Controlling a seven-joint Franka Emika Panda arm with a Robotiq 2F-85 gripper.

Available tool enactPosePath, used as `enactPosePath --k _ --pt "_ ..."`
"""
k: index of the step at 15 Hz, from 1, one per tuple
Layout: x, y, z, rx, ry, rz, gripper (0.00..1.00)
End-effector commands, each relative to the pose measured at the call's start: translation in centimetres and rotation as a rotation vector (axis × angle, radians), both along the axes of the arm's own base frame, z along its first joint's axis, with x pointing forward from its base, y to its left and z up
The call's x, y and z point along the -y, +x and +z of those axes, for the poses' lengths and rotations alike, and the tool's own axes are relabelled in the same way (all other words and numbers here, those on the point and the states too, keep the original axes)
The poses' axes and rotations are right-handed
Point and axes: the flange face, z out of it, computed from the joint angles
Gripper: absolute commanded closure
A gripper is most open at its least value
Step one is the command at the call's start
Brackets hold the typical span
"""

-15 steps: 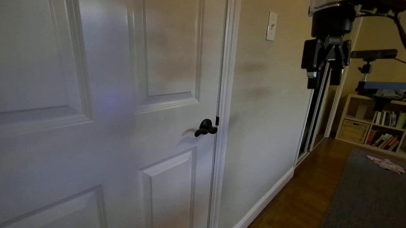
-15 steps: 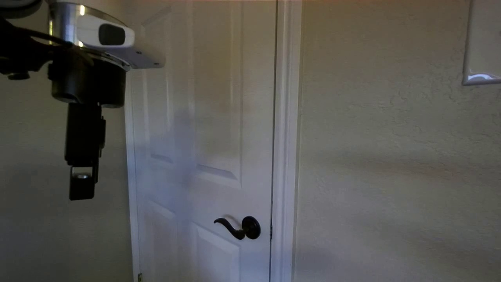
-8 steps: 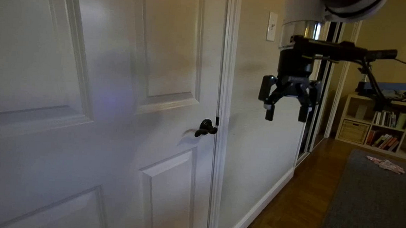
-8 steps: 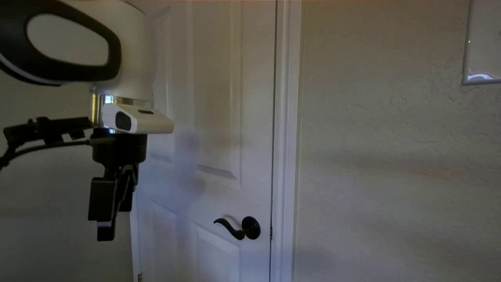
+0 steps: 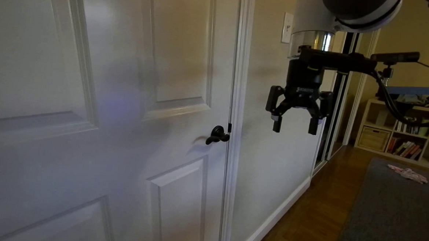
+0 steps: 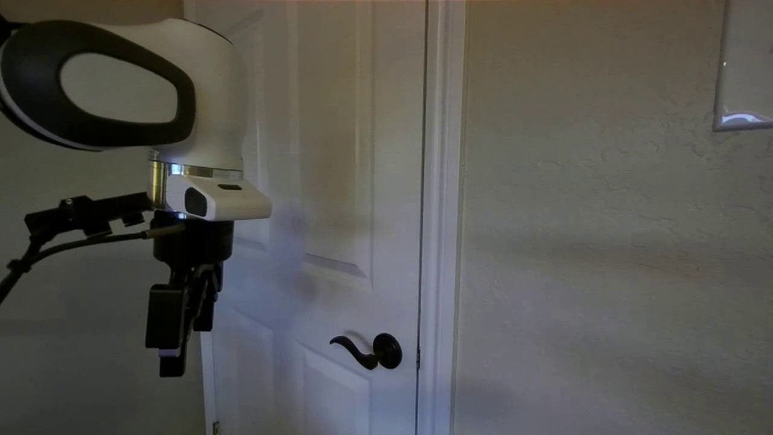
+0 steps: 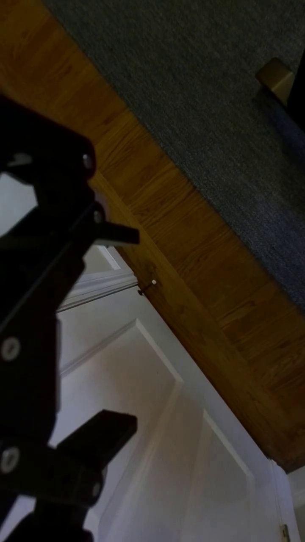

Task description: Pull the door open

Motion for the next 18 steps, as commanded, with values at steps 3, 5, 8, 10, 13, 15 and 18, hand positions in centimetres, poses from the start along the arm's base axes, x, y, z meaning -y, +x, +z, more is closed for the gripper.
enactPosePath --k 3,5,8,10,13,15,18 --pt "-0.1 1.8 -2.7 0.023 0.015 -0.143 0.0" --pt "-0.1 3.2 -4.3 0.054 0.018 -0.234 0.0" --pt "0.1 5.3 -6.2 0.12 0.014 -0.373 0.0" --pt "0.5 6.6 -6.8 0.168 0.015 -0.459 0.0" --pt "1.1 7.8 -7.1 0.231 0.015 -0.595 0.0" --pt "0.9 8.4 -7.4 0.265 0.031 -0.684 0.0" --pt "0.2 9.5 -8.1 0.287 0.069 -0.762 0.05"
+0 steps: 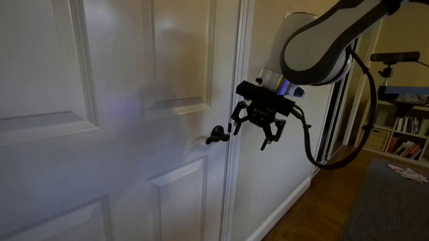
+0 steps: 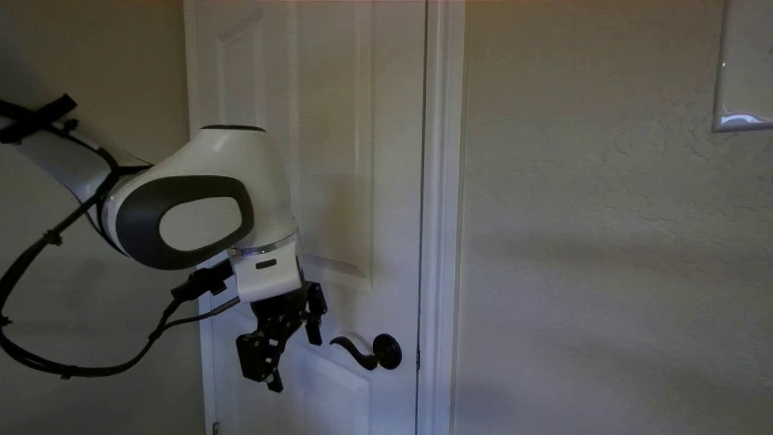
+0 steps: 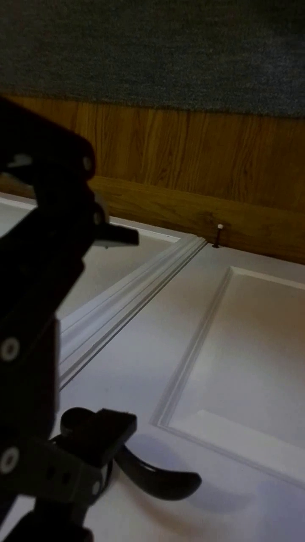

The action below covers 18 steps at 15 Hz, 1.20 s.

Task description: Pull the door open

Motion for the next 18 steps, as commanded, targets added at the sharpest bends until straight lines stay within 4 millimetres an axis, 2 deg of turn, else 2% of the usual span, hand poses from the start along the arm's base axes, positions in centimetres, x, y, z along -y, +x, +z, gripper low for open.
enactPosePath --k 1,6,10,12,13,14,17,18 --pt "-1.2 1.5 -0.5 0.055 0.039 -0.104 0.06" --pt "-2.5 3.5 -0.1 0.116 0.045 -0.124 0.12" --pt "-2.5 4.7 -0.2 0.142 0.049 -0.137 0.1" --pt "-2.2 5.2 -0.7 0.145 0.048 -0.14 0.13" --pt "-2.1 5.5 -1.1 0.149 0.049 -0.144 0.19" --pt "-2.1 5.8 -1.4 0.155 0.048 -0.145 0.2" --pt "-2.1 6.8 -1.8 0.198 0.057 -0.153 0.31" --pt "-2.1 7.0 -1.8 0.215 0.06 -0.155 0.4"
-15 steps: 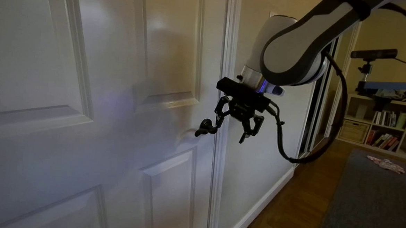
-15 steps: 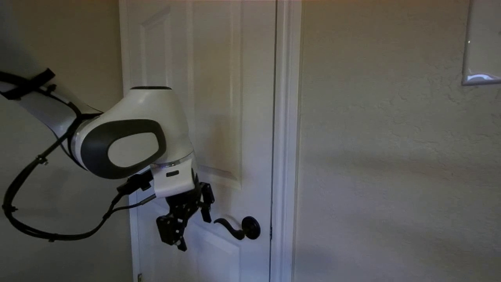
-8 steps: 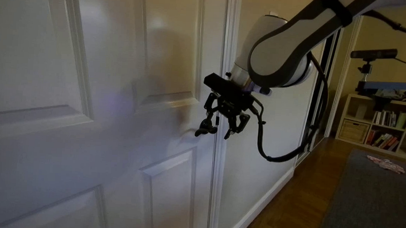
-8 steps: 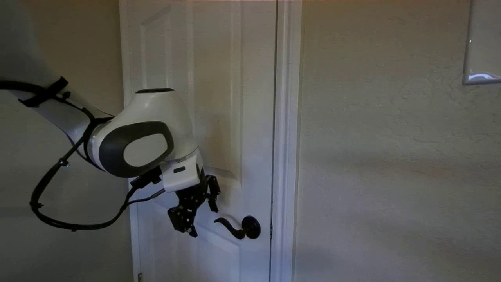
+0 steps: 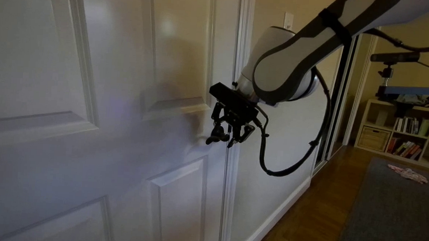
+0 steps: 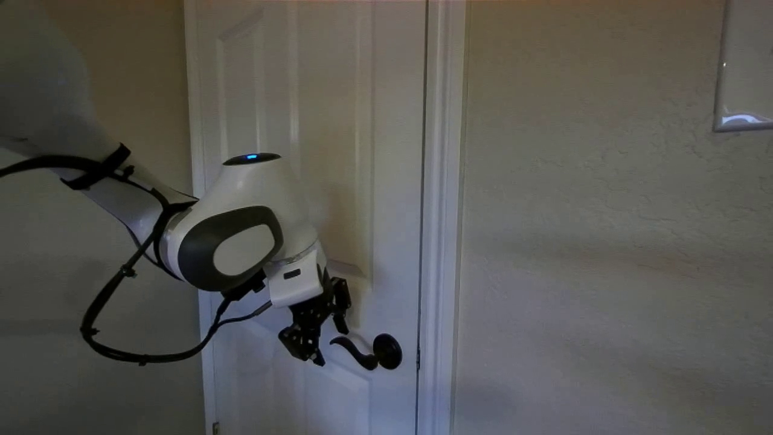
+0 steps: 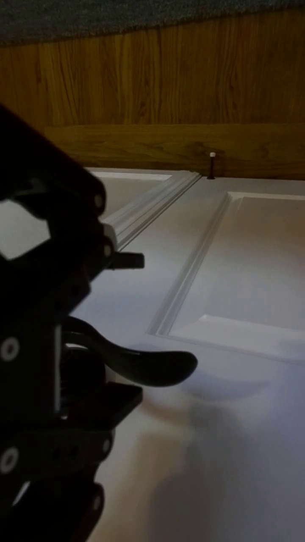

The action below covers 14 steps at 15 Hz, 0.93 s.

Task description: Pull the door open

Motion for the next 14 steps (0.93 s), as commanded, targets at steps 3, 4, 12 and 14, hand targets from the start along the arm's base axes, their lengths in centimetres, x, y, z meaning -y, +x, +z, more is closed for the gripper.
enactPosePath --k 3,4,12,14 --pt "-0.1 1.3 0.2 0.126 0.011 -0.039 0.47" --pt "-0.1 1.3 0.2 0.139 0.014 -0.04 0.49" --pt "-0.1 1.0 -1.9 0.138 0.056 -0.069 0.44" --pt "-0.3 1.2 -2.5 0.134 0.061 -0.066 0.68"
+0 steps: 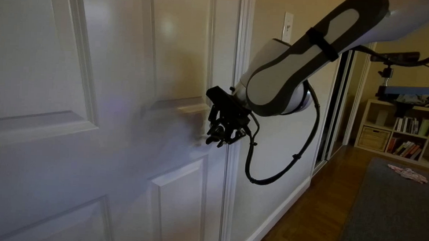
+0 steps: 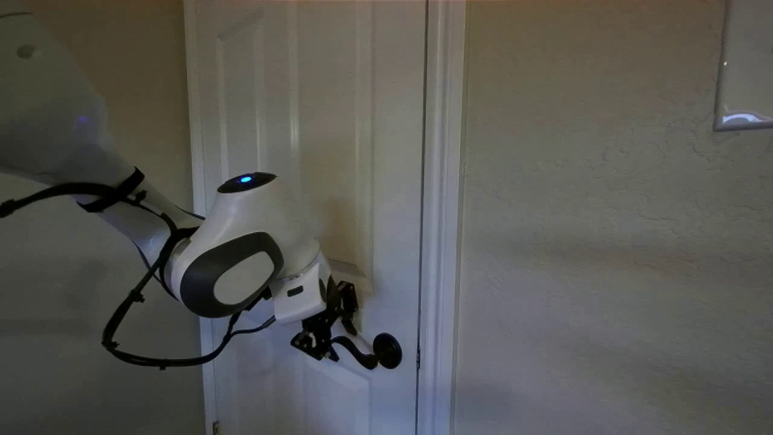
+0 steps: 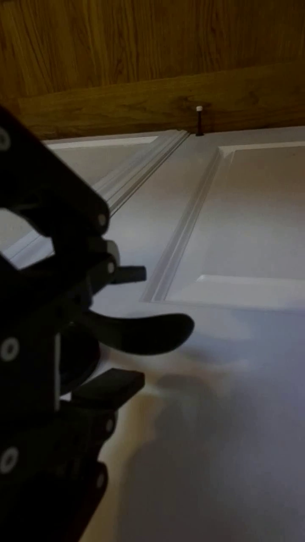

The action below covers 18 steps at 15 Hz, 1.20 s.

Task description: Pull the door open

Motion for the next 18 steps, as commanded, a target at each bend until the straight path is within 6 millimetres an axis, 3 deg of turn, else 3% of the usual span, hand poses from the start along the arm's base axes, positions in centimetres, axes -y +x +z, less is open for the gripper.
enactPosePath --k 1,4,5,10,13,18 --pt "-0.4 0.4 -0.7 0.018 0.015 -0.005 0.69" --pt "-0.6 0.9 0.1 0.045 0.006 0.002 0.9" --pt "-0.7 1.0 0.5 0.053 -0.001 0.009 0.92" --pt "-1.1 0.8 0.7 0.049 -0.012 0.035 0.89" --pt "-1.9 0.5 -2.4 -0.011 -0.033 0.084 0.89" --pt "-1.6 0.4 -6.3 -0.057 -0.082 0.163 0.89"
